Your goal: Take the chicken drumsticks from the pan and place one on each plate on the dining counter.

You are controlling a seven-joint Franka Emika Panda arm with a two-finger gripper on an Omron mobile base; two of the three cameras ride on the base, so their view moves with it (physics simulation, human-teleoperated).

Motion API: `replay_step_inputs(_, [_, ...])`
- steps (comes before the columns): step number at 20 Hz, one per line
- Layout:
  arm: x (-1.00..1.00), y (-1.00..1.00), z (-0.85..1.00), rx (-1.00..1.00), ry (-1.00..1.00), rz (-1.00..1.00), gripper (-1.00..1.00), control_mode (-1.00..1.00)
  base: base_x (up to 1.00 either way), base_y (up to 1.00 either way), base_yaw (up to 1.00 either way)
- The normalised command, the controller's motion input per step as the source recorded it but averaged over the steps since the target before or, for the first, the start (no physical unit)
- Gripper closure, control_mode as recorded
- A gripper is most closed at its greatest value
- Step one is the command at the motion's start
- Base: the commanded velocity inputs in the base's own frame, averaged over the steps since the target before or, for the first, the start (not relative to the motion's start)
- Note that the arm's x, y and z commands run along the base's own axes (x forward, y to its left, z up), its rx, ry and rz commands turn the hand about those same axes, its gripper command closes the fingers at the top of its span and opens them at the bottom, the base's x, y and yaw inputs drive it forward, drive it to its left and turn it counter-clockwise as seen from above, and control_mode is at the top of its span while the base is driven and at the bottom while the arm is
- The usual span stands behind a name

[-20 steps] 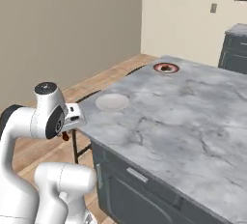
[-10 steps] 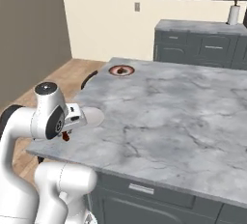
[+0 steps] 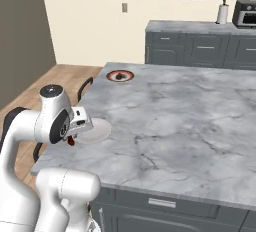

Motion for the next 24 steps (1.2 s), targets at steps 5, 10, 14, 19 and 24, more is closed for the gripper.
replay_step_inputs(5, [0.00, 0.00, 0.00, 0.00, 0.00, 0.00, 1.00, 1.00, 0.00, 0.00, 0.00])
replay_step_inputs(10, [0.00, 0.00, 0.00, 0.00, 0.00, 0.00, 1.00, 1.00, 0.24, 0.00, 0.00])
replay_step_inputs(14, [0.93, -0.01, -0.11, -0.03, 0.24, -0.02, 1.00, -1.00, 0.00, 0.00, 0.00])
replay_step_inputs(19, [0.99, 0.11, -0.18, -0.02, 0.10, 0.00, 1.00, -1.00, 0.00, 0.00, 0.00])
replay_step_inputs(24, [0.91, 0.35, -0.41, -0.15, -0.04, -0.05, 1.00, -1.00, 0.00, 0.00, 0.00])
